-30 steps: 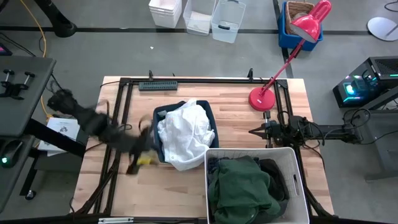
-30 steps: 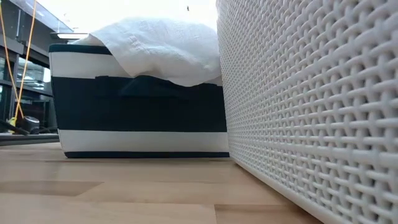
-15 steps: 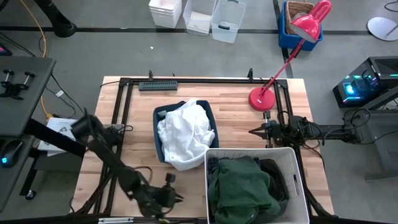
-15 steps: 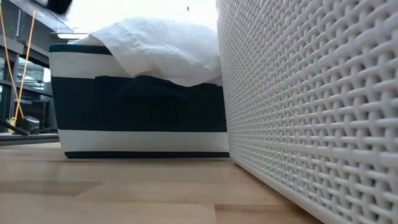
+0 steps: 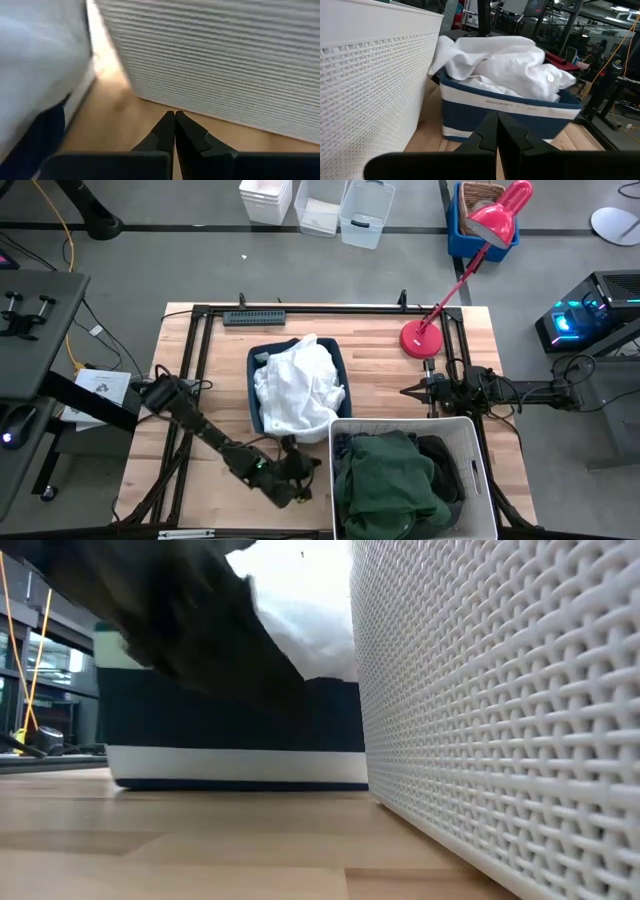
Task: Sort clothes
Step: Put the white polo into the blue laundry bin
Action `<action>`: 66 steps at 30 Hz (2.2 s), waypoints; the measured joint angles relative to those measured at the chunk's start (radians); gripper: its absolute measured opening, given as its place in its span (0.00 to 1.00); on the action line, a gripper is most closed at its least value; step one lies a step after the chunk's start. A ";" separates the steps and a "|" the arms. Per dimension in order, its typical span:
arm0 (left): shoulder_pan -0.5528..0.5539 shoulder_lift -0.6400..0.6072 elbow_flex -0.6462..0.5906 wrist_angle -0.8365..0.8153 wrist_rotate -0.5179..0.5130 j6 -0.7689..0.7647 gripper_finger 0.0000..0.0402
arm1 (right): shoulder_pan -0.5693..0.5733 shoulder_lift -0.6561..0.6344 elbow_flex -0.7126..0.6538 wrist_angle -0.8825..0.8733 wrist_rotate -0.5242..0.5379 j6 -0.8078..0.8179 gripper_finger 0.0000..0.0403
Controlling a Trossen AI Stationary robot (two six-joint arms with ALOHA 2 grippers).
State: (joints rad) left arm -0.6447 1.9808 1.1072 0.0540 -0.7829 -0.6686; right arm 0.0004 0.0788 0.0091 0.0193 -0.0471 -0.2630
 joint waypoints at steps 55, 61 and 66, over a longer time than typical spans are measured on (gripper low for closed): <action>0.729 -0.449 -0.274 -0.212 0.656 0.122 0.00 | 0.000 0.000 0.000 0.000 0.000 0.000 0.00; 0.770 -0.564 -0.206 -0.215 0.673 0.241 0.00 | 0.000 0.000 0.000 0.000 0.000 0.000 0.00; 0.776 -0.673 -0.202 -0.227 0.671 0.263 0.00 | 0.000 0.000 0.000 0.000 0.000 0.000 0.00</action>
State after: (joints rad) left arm 0.1318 1.3080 0.9051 -0.1728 -0.1123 -0.4061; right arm 0.0003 0.0789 0.0091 0.0193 -0.0473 -0.2634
